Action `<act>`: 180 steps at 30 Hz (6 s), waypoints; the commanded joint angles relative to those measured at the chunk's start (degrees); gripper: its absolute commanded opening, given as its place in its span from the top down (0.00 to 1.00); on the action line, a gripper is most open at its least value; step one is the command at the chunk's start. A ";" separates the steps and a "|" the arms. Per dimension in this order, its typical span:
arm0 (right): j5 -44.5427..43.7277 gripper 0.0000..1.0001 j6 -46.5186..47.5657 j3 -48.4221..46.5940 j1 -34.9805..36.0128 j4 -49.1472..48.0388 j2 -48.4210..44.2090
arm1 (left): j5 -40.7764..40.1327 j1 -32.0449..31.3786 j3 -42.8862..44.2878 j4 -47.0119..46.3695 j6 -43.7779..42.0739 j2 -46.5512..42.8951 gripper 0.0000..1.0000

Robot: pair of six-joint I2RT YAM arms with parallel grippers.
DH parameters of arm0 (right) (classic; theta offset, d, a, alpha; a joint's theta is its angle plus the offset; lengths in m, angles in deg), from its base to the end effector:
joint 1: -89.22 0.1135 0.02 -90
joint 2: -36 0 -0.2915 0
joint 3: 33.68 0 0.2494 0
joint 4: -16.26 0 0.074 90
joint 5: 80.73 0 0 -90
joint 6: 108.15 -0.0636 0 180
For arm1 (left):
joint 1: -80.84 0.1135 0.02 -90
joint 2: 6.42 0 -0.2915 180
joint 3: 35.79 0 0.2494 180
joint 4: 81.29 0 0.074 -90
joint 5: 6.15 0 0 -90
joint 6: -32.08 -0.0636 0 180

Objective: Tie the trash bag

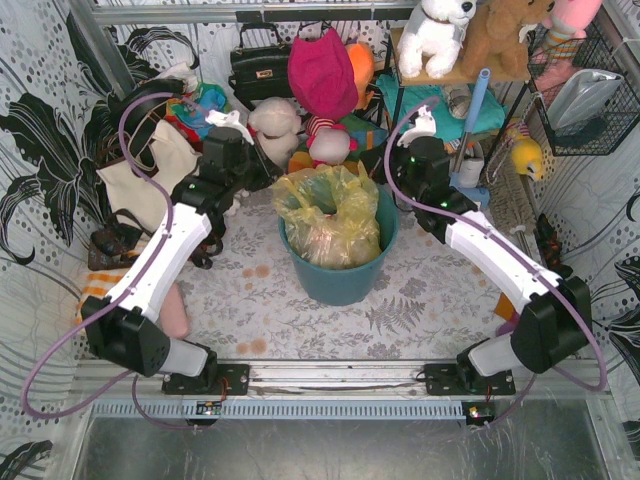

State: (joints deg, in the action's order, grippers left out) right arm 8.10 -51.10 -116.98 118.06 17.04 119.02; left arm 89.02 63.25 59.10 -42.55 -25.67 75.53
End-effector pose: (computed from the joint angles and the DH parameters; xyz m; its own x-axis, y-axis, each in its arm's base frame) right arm 0.3261 0.1781 0.4029 -0.2590 0.4782 -0.8392 -0.3855 0.7455 0.5437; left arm 0.3280 -0.1100 0.3982 -0.5527 -0.3823 -0.7405 0.0986 0.8524 -0.5136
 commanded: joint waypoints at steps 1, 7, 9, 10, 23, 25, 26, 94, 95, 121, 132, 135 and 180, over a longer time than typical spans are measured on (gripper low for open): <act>2.17 1.00 -0.06 -2.94 -0.46 -10.94 1.08 | 3.81 1.90 3.19 -11.20 -0.02 0.63 1.00; 9.15 1.00 -0.22 -1.81 -0.46 -17.82 -1.65 | 22.09 2.59 -3.39 -33.00 6.79 -3.71 1.00; 12.77 1.00 -0.17 -0.81 -0.51 -19.36 -3.37 | 28.42 2.64 -5.18 -38.25 9.54 -4.87 1.00; 14.39 1.00 -0.34 -0.24 -0.46 -19.65 -4.39 | 31.45 2.61 -6.45 -41.21 11.25 -5.60 1.00; 19.25 1.00 -3.56 15.22 -0.52 -16.93 -25.40 | 43.97 2.49 -20.03 -54.12 24.28 -20.07 1.00; 19.38 1.00 -4.19 16.77 -0.50 -16.63 -27.79 | 43.71 2.49 -20.18 -50.74 22.57 -21.90 1.00; 19.21 1.00 -4.22 17.27 -0.51 -16.59 -28.64 | 43.29 2.50 -20.25 -49.28 21.77 -22.69 1.00; 28.88 0.62 -3.91 -10.62 -0.45 -0.33 -21.21 | 45.21 -7.80 9.96 -35.33 22.55 -6.65 0.30; 28.89 0.61 -3.75 -13.39 -0.52 -0.61 -20.06 | 45.01 -7.74 13.84 -34.25 21.95 -5.49 0.30; 26.15 0.26 -0.55 -7.38 -0.45 3.45 -22.50 | 36.74 -6.31 8.33 -20.80 14.05 -10.70 0.26; 37.18 0.31 -1.02 -8.58 -0.45 0.26 -21.03 | 38.75 -6.23 5.55 -20.39 13.78 -15.40 0.24; 40.20 0.30 -0.38 -8.64 -0.45 -0.09 -21.96 | 38.78 -6.23 4.49 -19.84 13.71 -16.28 0.24; 47.66 1.00 -12.78 -27.47 -0.37 -22.35 -6.81 | 42.22 -3.83 24.39 -21.88 13.89 -7.35 0.85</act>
State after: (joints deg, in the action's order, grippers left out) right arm 64.91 -72.83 -144.50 117.69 -11.20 117.06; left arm 130.31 57.72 79.55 -61.21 -11.37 67.88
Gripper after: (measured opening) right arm 0.004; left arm 0.182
